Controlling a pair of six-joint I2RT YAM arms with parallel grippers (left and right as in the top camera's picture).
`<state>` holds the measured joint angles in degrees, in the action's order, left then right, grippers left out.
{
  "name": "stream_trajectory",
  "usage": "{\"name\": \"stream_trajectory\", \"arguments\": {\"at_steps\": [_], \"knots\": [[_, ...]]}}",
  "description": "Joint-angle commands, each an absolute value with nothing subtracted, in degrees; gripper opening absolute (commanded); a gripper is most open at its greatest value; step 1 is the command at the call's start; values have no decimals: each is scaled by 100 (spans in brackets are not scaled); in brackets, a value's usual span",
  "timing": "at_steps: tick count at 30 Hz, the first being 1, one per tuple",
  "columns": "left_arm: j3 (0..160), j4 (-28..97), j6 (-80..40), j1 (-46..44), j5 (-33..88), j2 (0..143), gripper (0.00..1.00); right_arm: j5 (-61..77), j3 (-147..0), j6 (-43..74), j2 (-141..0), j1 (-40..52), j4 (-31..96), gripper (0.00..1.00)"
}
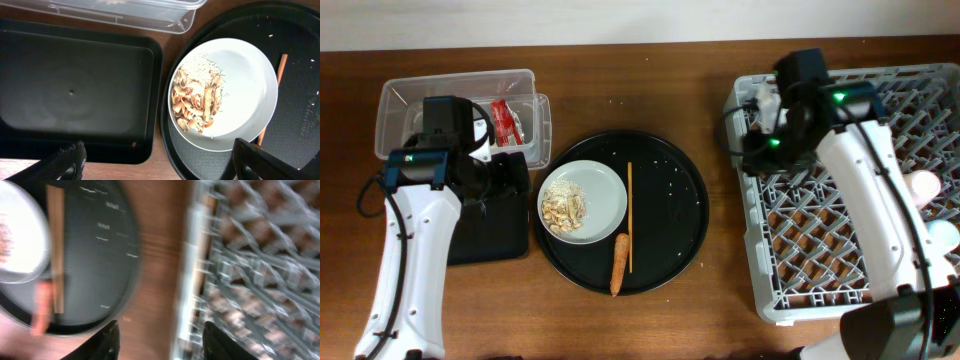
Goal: Sort waste into correct bins and load items into the dishwasher rack
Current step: 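Grasp one chopstick with the right gripper and place it in the rack, then grasp the second chopstick with the right gripper and place it in the rack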
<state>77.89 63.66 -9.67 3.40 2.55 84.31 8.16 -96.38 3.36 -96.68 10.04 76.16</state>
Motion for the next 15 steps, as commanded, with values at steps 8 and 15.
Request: {"name": "stream_trajectory", "arguments": {"at_steps": [8,15], "knots": [[7804,6375,-954,353,274,8381,93,1052,-9653,1997,-11756,3188,6746,56],[7804,6375,-954,353,274,8381,93,683,-9638,2458,-12492,3887,6307,57]]}}
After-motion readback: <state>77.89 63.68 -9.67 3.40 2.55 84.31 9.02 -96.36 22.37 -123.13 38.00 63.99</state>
